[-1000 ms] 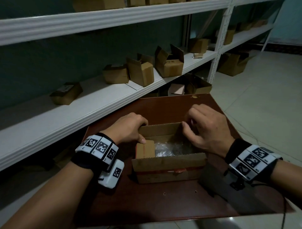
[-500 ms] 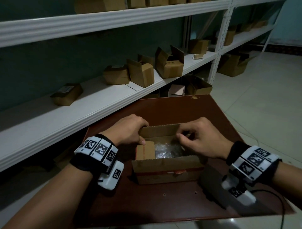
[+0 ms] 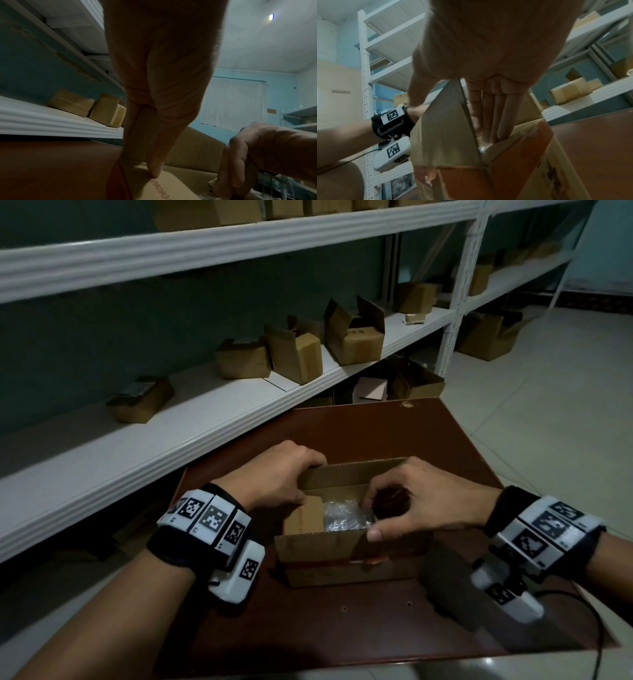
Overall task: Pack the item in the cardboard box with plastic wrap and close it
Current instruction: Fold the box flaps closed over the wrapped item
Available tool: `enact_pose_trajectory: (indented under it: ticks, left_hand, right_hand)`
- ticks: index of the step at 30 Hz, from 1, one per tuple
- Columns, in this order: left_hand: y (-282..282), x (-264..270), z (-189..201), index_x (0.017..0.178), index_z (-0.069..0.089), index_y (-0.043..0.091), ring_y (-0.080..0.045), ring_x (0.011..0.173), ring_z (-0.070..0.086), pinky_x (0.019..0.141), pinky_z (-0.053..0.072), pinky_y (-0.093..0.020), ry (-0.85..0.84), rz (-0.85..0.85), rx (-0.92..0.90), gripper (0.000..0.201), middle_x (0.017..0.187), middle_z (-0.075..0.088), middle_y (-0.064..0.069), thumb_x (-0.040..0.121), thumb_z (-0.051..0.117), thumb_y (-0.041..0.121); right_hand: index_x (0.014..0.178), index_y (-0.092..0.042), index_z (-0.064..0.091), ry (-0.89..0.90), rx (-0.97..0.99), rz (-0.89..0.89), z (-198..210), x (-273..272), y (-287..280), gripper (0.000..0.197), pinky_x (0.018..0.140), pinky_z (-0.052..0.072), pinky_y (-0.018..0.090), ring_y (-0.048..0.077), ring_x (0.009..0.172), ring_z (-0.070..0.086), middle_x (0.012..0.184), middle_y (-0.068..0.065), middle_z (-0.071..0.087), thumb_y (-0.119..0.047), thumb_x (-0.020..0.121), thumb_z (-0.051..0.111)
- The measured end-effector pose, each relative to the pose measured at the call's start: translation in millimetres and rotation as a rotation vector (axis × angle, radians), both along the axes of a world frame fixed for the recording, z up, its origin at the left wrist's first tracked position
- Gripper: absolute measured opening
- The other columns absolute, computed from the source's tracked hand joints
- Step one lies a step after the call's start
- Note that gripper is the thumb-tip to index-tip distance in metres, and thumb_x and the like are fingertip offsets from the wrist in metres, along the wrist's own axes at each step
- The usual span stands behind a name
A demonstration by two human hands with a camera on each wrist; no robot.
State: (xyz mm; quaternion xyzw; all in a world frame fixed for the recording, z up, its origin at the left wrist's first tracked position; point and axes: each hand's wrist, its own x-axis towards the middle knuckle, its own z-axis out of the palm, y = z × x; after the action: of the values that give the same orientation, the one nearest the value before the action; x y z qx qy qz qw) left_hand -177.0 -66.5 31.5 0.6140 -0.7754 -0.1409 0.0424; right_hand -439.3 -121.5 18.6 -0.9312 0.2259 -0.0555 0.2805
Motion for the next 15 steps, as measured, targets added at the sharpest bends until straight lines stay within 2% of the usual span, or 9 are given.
enact_pose_trajectory:
  ticks: [2, 6, 8, 10, 12, 13, 15]
  left_hand:
    - [0, 0, 1, 0.110, 0.068, 0.031, -0.005, 0.093, 0.065, 0.077, 0.052, -0.025, 0.018, -0.014, 0.001, 0.044, 0.101, 0.069, 0.014, 0.075, 0.090, 0.014]
    - [0, 3, 4, 0.118, 0.070, 0.030, 0.000, 0.098, 0.065, 0.081, 0.055, -0.020, 0.171, -0.001, 0.048, 0.053, 0.108, 0.070, 0.014, 0.074, 0.092, 0.013]
    - [0, 5, 5, 0.118, 0.070, 0.030, -0.001, 0.096, 0.066, 0.079, 0.055, -0.023, 0.227, 0.017, 0.078, 0.049, 0.107, 0.071, 0.013, 0.075, 0.092, 0.022]
    - [2, 3, 7, 0.117, 0.071, 0.029, -0.002, 0.095, 0.066, 0.081, 0.055, -0.029, 0.258, 0.040, 0.089, 0.044, 0.107, 0.072, 0.012, 0.078, 0.087, 0.040]
    - [5, 0, 9, 0.117, 0.071, 0.029, -0.003, 0.097, 0.068, 0.086, 0.058, -0.036, 0.280, 0.060, 0.098, 0.052, 0.107, 0.074, 0.012, 0.075, 0.077, 0.061]
    - [6, -2, 10, 0.116, 0.071, 0.030, -0.002, 0.096, 0.068, 0.087, 0.059, -0.036, 0.281, 0.064, 0.108, 0.057, 0.107, 0.074, 0.011, 0.073, 0.074, 0.066]
    - [7, -4, 11, 0.114, 0.070, 0.031, -0.002, 0.092, 0.068, 0.081, 0.060, -0.031, 0.258, 0.058, 0.142, 0.058, 0.103, 0.073, 0.012, 0.069, 0.081, 0.065]
  right_hand:
    - [0.105, -0.034, 0.068, 0.034, -0.017, -0.010, 0, -1, 1, 0.064, 0.075, 0.059, 0.038, 0.003, 0.091, 0.066, 0.102, -0.014, 0.069, -0.083, 0.065, 0.066]
    - [0.106, -0.032, 0.070, 0.004, 0.022, -0.028, 2, -2, 1, 0.053, 0.076, 0.060, 0.033, 0.002, 0.093, 0.066, 0.104, -0.014, 0.070, -0.072, 0.070, 0.073]
    - [0.104, -0.031, 0.071, -0.015, 0.030, -0.035, 3, -2, 1, 0.046, 0.076, 0.060, 0.030, 0.001, 0.092, 0.067, 0.101, -0.014, 0.071, -0.065, 0.073, 0.075]
    - [0.103, -0.031, 0.071, -0.006, 0.007, -0.036, 3, -1, 2, 0.041, 0.076, 0.059, 0.025, -0.001, 0.093, 0.066, 0.101, -0.015, 0.071, -0.060, 0.074, 0.077]
    - [0.105, -0.031, 0.071, 0.015, -0.027, -0.034, 2, 0, 2, 0.039, 0.076, 0.058, 0.022, -0.002, 0.095, 0.064, 0.103, -0.015, 0.070, -0.056, 0.075, 0.077]
    - [0.105, -0.031, 0.070, 0.019, -0.047, -0.033, 2, 1, 2, 0.039, 0.077, 0.058, 0.022, -0.002, 0.096, 0.064, 0.104, -0.015, 0.069, -0.055, 0.075, 0.077]
    - [0.104, -0.030, 0.070, 0.020, -0.074, -0.038, 0, 3, 2, 0.039, 0.079, 0.059, 0.025, -0.002, 0.096, 0.063, 0.103, -0.014, 0.069, -0.054, 0.075, 0.077]
